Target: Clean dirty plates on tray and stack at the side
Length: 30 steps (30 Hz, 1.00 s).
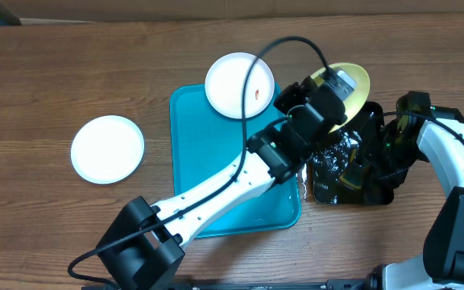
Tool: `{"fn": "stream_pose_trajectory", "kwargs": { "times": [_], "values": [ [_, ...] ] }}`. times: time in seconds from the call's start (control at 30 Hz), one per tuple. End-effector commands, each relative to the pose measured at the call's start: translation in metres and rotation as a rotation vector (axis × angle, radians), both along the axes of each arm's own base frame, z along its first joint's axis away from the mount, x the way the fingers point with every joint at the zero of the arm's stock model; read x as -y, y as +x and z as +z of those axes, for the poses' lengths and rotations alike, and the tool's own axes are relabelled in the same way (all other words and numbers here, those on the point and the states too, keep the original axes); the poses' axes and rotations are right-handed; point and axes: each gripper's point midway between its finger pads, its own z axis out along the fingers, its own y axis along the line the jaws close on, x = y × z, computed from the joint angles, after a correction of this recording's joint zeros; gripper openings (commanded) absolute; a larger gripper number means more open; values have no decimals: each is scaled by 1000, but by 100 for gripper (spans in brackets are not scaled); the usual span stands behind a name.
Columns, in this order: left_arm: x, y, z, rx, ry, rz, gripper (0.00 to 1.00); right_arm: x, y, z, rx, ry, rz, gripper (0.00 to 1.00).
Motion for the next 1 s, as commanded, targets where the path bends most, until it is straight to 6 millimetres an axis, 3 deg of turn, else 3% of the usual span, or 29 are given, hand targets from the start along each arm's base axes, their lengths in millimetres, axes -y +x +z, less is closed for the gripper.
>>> {"fn": "stream_pose_trajectory", "kwargs": {
  "times": [0.0, 0.17, 0.97],
  "values": [
    [3, -2, 18, 98, 150, -2, 4, 2, 1, 1, 10, -8, 5, 65],
    [7, -5, 33, 167, 186, 1, 4, 2, 0, 1, 10, -7, 5, 65],
    [10, -6, 44, 205, 153, 20, 4, 2, 1, 1, 13, -8, 5, 66]
  ]
}}
